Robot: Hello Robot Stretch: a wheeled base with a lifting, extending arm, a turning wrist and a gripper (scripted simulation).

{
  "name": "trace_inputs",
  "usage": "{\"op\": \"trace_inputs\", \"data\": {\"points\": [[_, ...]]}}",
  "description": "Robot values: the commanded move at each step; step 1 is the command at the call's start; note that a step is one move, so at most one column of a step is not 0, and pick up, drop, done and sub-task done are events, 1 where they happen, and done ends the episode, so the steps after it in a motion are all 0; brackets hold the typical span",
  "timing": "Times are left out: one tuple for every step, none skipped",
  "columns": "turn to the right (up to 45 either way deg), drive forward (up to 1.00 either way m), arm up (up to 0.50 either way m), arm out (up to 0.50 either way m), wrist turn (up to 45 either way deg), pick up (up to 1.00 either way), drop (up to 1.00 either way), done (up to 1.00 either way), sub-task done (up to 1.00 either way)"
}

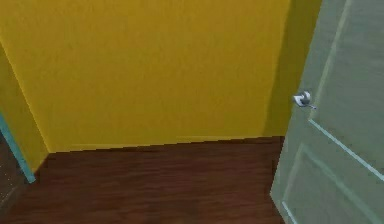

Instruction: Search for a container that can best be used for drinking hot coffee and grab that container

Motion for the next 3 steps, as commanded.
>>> {"op": "trace_inputs", "data": {"points": [[0.0,0.30,0.00,0.00,0.0,0.00,0.00,0.00,0.00],[9.0,0.00,0.00,0.00,0.0,0.00,0.00,0.00,0.00],[0.0,0.95,0.00,0.00,0.0,0.00,0.00,0.00,0.00]]}}
